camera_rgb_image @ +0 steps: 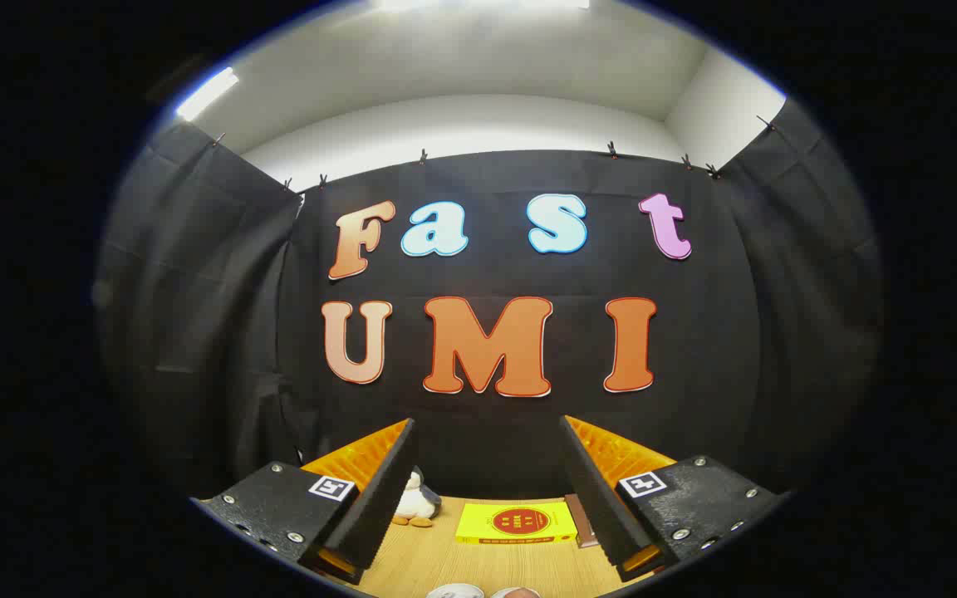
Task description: Open the storage box then place both shoes into the box .Put the left shoe in first, then the right shoe, with the right side of both shoes facing outward in a uniform manner.
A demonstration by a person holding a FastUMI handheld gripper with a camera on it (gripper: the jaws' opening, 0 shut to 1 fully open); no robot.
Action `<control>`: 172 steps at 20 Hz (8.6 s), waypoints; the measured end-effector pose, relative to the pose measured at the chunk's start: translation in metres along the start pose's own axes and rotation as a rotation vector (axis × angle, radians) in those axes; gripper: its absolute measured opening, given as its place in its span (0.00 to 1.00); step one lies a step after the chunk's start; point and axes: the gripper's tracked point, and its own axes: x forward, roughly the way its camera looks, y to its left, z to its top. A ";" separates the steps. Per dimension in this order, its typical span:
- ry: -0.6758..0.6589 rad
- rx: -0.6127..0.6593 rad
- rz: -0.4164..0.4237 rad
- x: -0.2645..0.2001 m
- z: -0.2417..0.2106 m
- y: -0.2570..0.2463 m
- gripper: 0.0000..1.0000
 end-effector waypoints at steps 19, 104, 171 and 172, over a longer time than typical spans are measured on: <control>0.076 0.049 0.048 -0.009 -0.014 0.014 1.00; 1.041 0.882 0.760 -0.067 -0.141 0.349 0.09; 1.128 -0.065 0.171 -0.144 -0.405 0.035 0.40; 1.118 -0.097 0.175 -0.143 -0.408 0.035 0.37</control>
